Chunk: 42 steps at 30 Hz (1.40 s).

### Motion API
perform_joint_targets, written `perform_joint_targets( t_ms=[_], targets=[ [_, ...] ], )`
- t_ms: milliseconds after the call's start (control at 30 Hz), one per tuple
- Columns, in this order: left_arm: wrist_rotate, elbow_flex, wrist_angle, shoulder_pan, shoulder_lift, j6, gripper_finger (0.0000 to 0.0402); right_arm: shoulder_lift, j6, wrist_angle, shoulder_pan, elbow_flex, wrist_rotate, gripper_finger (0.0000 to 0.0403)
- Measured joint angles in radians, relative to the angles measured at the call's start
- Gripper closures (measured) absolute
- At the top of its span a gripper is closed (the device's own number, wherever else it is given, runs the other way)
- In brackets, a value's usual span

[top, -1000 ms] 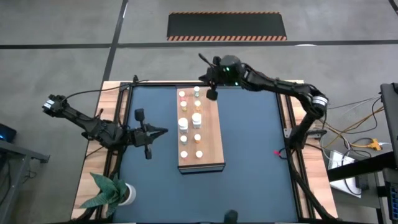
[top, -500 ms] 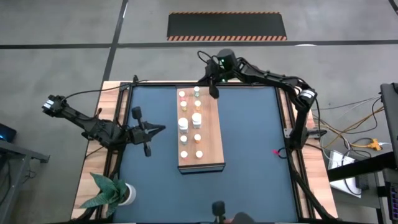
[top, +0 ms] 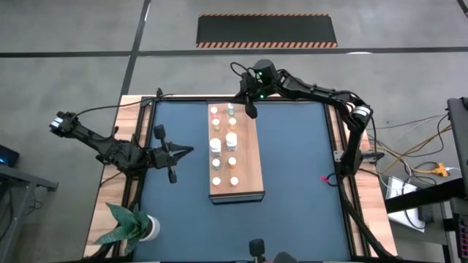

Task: Pick and place medicine bottles onto shelf by color
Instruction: Adjust the pill bottles on the shelf

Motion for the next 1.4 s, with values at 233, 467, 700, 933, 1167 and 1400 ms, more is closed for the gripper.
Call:
perform_joint_targets(
  t_ms=[233, 467, 700, 933, 1167, 1400],
  targets=[
    [-0.004, 0.0, 0.0, 0.0, -0.004, 0.001, 0.0402, -0.03, -0.048, 0.009, -0.002, -0.001, 0.122, 0.0394],
    [-0.011, 0.0, 0.0, 0.0, -0.005, 0.0, 0.0402, 0.016, -0.052, 0.004, 0.0, -0.001, 0.121, 0.0394],
    [-0.03, 0.0, 0.0, 0.0, -0.005, 0.001, 0.0402, 0.016, -0.037, -0.019, 0.0, -0.001, 0.022, 0.0394],
    [-0.035, 0.0, 0.0, 0.0, -0.005, 0.001, 0.0402, 0.013, -0.035, -0.021, -0.001, -0.001, -0.007, 0.0394],
    [-0.035, 0.0, 0.0, 0.0, -0.005, 0.0, 0.0402, 0.012, -0.033, -0.045, 0.003, -0.001, -0.023, 0.0394],
    [-0.036, 0.0, 0.0, 0.0, -0.005, 0.0, 0.0402, 0.012, -0.038, -0.058, 0.006, -0.001, -0.007, 0.0394]
  ],
)
